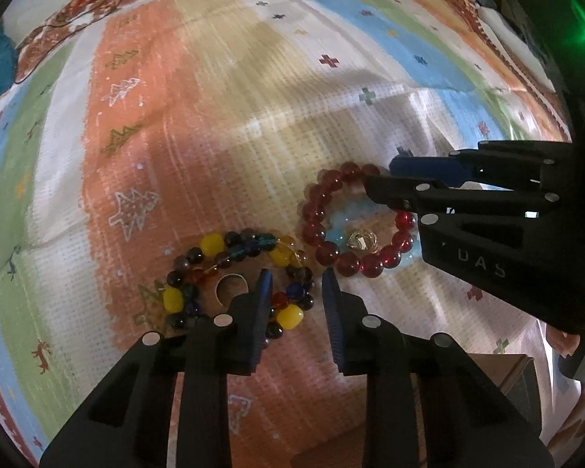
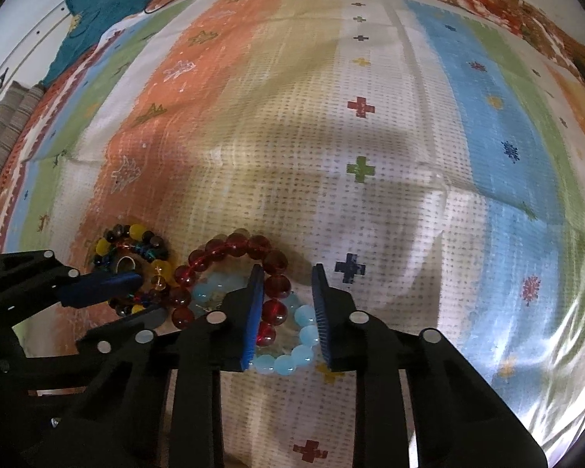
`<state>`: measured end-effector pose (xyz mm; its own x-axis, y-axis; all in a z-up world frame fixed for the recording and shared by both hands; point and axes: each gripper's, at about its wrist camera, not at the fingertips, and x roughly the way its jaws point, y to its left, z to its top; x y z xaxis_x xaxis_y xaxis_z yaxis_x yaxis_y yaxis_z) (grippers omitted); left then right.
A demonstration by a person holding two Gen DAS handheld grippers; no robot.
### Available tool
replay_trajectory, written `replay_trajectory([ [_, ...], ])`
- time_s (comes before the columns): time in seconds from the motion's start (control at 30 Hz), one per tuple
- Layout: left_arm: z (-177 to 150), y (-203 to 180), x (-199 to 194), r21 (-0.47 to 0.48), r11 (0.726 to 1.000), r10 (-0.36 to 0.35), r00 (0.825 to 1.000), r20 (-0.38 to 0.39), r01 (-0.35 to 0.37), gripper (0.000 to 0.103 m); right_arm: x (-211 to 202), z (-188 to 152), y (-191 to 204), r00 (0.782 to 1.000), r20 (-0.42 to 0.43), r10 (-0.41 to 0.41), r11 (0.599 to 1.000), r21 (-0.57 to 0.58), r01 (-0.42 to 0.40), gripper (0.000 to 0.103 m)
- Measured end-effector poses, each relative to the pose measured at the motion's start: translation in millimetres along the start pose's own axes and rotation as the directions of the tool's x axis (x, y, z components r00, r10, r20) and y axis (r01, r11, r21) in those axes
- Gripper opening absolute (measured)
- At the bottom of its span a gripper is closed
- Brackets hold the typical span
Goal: Organize jewelry
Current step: 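Grasp multicolour bead bracelet with left gripper while right gripper grasps red bead bracelet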
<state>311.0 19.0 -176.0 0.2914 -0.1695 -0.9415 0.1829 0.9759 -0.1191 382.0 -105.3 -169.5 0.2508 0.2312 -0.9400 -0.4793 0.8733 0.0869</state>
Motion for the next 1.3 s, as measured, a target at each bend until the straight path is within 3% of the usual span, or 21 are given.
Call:
replay_trajectory([
  [0.13,0,1,3,-0.003,1.000,-0.002,1.000,-0.006,0.002,0.019,1,1,2,1.000,-0.001,0.016,1.000,-0.005,-0.016,0.015],
  [0.4,0,-3,0,0.018,0.999,0.028,1.000,0.007,-0.029,0.009,0,0,4,1.000,0.007,0.006,1.000,-0.021,-0.006,0.014],
  [0.73,-3,-6,-12,-0.021,0.999,0.044,0.999,0.027,-0.044,0.009,-16,-4,2,0.999,0.033,0.001,1.000,-0.008,-0.001,0.014],
  [0.97,-4,-13,-36,-0.015,0.999,0.033,0.996,0.083,-0.032,0.009,-32,-7,8,0.998,0.063,-0.022,0.999,-0.046,0.025,0.014],
  [1.3,-13,-3,-58,-0.082,0.991,0.117,0.987,0.111,-0.109,0.009,-58,-10,13,0.993,0.114,-0.007,0.998,-0.059,0.013,0.014],
])
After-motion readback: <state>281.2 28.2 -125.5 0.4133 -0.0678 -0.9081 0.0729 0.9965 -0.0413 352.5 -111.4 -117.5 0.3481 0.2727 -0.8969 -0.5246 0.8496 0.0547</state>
